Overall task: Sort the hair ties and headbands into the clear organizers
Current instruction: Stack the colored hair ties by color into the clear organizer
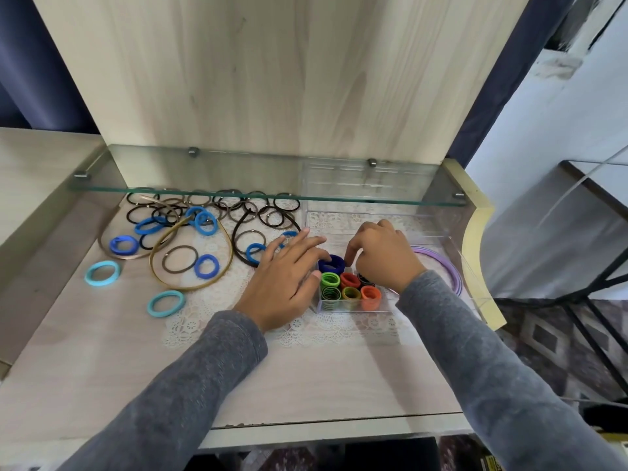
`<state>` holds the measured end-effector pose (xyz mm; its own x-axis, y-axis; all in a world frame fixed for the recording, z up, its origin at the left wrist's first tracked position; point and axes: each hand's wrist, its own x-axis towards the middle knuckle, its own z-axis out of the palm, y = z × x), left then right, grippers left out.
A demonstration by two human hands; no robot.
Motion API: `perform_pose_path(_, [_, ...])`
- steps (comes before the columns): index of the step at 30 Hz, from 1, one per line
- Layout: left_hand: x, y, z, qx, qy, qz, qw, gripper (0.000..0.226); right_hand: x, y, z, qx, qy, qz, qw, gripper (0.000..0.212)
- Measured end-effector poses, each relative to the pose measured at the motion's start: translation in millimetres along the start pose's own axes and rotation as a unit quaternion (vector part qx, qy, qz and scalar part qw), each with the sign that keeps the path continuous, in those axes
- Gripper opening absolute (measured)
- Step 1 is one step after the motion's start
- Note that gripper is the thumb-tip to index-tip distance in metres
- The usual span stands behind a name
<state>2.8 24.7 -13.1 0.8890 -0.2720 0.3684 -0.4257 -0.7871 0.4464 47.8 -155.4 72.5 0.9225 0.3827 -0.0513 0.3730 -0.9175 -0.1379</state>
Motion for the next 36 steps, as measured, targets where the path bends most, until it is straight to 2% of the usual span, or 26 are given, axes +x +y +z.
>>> perform_pose_path(7, [0, 0, 0, 0.004, 0.000, 0.004, 1.000, 0.046, -2, -1, -1, -0.004, 0.000, -0.001, 1.000, 0.033])
perform_pose_path(21, [-1, 1, -1, -0.003, 0.003, -0.002, 1.000, 0.046, 5, -5, 9, -0.032, -0.002, 0.018, 0.999, 0.020])
perform_pose_path(36, [-1, 3, -1, 0.000, 0.019, -0.030, 0.999, 0.047, 6, -6, 11, -0.052, 0.001, 0.028, 0.998, 0.021])
